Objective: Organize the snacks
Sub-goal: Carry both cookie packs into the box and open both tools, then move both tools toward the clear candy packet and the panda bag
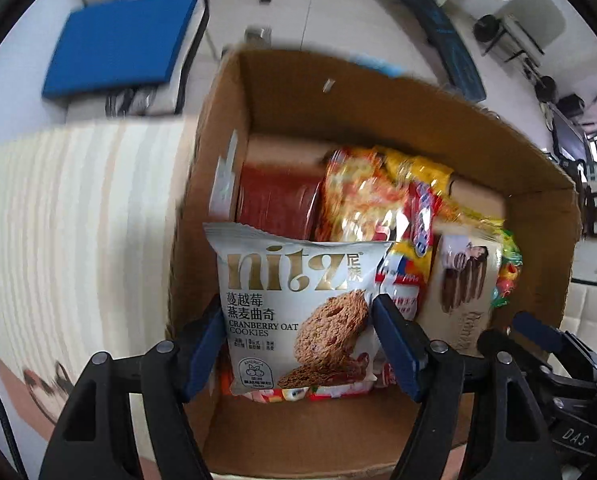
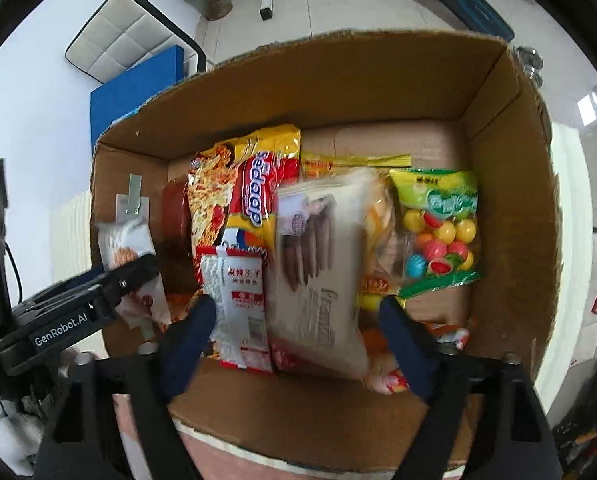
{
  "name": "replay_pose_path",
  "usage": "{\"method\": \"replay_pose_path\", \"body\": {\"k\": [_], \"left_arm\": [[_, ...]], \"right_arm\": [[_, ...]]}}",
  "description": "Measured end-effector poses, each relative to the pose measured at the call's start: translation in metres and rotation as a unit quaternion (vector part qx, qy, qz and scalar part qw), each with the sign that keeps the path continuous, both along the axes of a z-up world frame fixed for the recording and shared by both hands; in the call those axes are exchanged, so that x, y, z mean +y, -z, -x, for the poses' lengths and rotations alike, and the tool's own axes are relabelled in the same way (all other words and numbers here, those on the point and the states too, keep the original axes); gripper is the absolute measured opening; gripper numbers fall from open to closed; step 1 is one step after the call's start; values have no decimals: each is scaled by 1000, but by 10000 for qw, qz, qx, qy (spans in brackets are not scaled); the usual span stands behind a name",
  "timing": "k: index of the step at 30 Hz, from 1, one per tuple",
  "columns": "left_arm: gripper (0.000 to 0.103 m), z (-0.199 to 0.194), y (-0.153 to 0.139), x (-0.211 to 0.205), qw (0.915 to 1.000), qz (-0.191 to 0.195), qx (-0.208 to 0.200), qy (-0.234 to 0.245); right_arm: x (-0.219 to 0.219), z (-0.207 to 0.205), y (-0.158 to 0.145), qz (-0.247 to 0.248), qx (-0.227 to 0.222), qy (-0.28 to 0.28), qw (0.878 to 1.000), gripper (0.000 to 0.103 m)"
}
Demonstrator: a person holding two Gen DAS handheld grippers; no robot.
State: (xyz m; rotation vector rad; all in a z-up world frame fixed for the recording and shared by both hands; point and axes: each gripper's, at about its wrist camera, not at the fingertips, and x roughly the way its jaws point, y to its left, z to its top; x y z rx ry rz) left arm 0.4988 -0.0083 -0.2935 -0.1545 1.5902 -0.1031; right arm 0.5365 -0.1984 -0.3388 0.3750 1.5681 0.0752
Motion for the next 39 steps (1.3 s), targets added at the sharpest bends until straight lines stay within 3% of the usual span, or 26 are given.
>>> {"method": "replay_pose_path", "body": {"k": [7,10,19,28,39], "left_arm": [[73,11,-8,4,9997,28,-253,35],[81,17,-16,2,9993,2,-356,88],[81,58,-60,-8,9943,-197,-1008,275],[81,125,-101,-15,9838,-439,-1712,287],[81,182,-135,-15,9731,-519,-2241,110]], "right_arm": [[-5,13,-4,269,-110,17,9996,95],[-10,24,-12,358,-212,-32,9991,96],[-8,67,-38,602,-472,-110,9970,97],[0,118,-77,802,-966,-143,9920,97],[-1,173,-126,868,-1531,-5,9844,97]]}}
